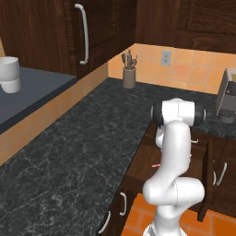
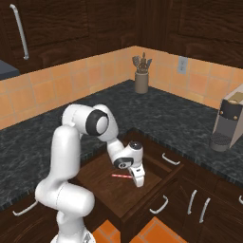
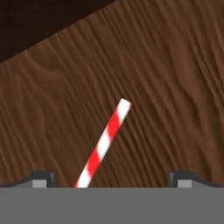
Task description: Take a straw from the drawer in front and place it inside the glass cup on the dining counter.
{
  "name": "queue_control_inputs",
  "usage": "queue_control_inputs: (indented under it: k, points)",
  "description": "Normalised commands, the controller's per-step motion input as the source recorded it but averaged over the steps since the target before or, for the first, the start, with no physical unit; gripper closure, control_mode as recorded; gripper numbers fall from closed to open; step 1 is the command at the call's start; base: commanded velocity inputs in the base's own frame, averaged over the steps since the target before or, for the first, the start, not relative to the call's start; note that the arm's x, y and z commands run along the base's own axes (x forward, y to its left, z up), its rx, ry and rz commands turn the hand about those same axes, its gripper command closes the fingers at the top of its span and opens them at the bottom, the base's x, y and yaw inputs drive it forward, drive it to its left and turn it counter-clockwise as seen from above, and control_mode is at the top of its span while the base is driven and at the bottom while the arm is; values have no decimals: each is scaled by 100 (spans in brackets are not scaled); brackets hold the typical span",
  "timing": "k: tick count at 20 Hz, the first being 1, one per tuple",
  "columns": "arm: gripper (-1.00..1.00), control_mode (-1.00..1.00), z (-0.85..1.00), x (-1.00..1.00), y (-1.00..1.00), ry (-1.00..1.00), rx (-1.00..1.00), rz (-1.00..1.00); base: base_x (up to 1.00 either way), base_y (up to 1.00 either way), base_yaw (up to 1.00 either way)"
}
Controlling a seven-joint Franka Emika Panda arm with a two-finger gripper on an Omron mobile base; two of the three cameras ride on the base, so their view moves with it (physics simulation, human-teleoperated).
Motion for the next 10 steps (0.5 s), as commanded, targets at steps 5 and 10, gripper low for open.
queue_control_inputs:
  k: [5, 10]
  points:
    - [-100, -100, -21, 27, 0, 6, 0, 0, 0, 0, 0]
    - [-100, -100, -21, 12, 0, 3, 0, 0, 0, 0, 0]
